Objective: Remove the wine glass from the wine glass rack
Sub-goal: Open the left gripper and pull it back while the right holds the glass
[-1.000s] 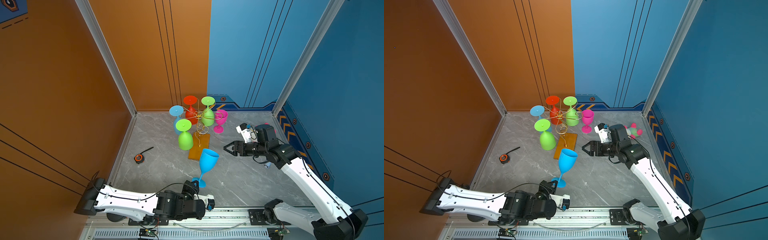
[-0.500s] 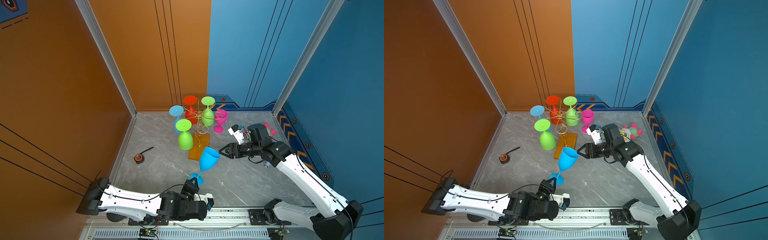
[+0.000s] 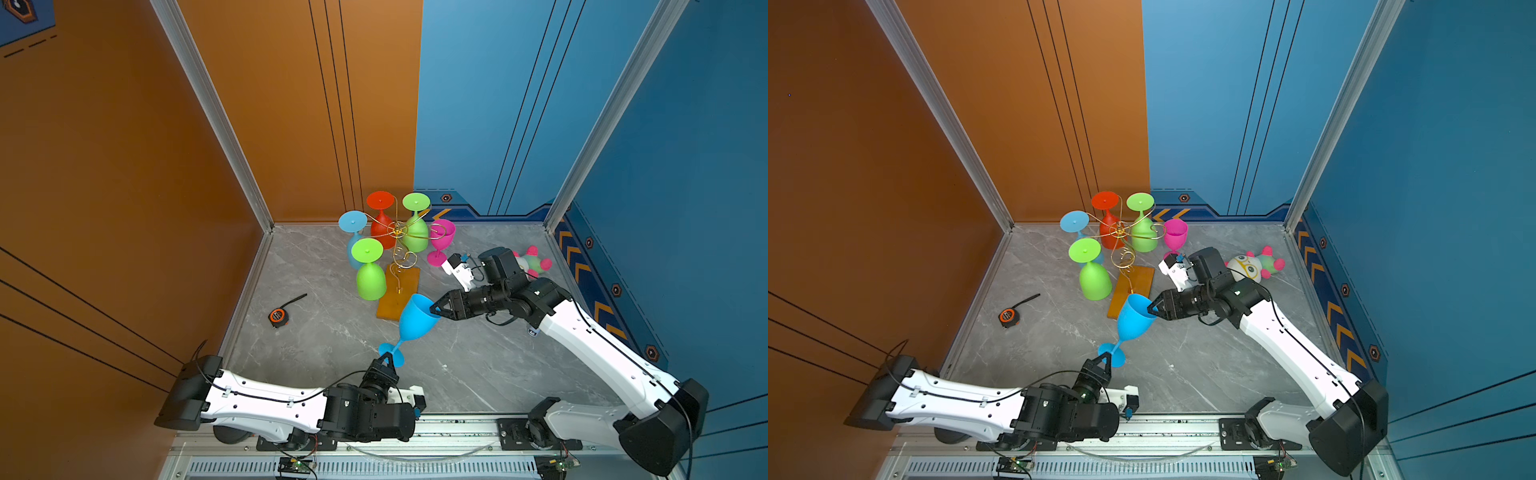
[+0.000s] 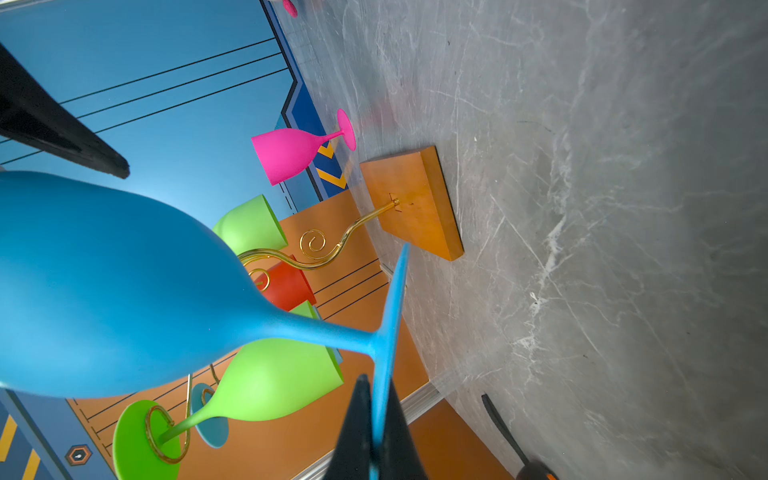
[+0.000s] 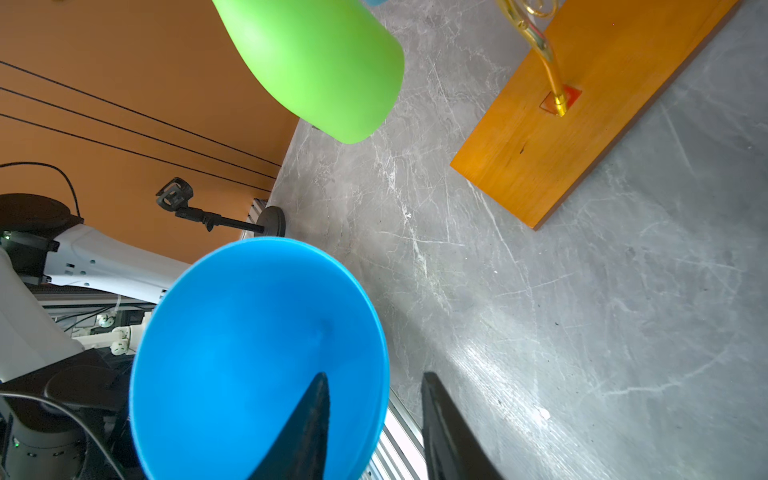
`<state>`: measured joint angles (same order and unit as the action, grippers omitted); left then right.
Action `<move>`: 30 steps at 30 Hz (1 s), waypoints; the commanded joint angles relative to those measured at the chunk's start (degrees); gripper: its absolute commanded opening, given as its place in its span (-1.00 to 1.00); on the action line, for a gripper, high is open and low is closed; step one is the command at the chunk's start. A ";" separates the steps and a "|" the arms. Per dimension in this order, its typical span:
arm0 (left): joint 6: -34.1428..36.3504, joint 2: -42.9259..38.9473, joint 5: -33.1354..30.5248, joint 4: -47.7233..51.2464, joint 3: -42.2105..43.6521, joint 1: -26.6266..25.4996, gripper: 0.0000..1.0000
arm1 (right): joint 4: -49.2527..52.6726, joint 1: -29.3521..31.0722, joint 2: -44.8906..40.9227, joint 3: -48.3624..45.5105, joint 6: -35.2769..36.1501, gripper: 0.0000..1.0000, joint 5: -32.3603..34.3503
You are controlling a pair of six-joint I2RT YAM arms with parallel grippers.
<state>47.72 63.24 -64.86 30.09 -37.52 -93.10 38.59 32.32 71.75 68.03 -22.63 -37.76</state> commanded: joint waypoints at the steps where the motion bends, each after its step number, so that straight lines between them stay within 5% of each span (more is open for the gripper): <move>1: 2.33 -0.31 -3.40 -2.70 1.31 -0.76 -1.00 | 1.09 0.57 0.67 1.54 0.87 -0.35 -1.85; 15: 18.78 -4.00 -8.07 -18.77 7.46 -0.68 -1.00 | 1.84 0.87 0.60 1.10 1.59 -0.85 -2.42; 23: 20.84 -4.09 -8.54 -23.67 9.47 -0.41 -1.00 | 2.00 0.82 0.00 0.81 2.06 -0.99 -2.28; 30: 16.39 -4.77 -6.07 -22.24 10.17 -0.81 -0.39 | 2.82 -0.72 -0.94 1.09 2.76 -1.00 -0.42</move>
<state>66.67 59.55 -71.72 9.15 -28.03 -93.10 39.48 32.58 72.73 68.10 -21.19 -38.81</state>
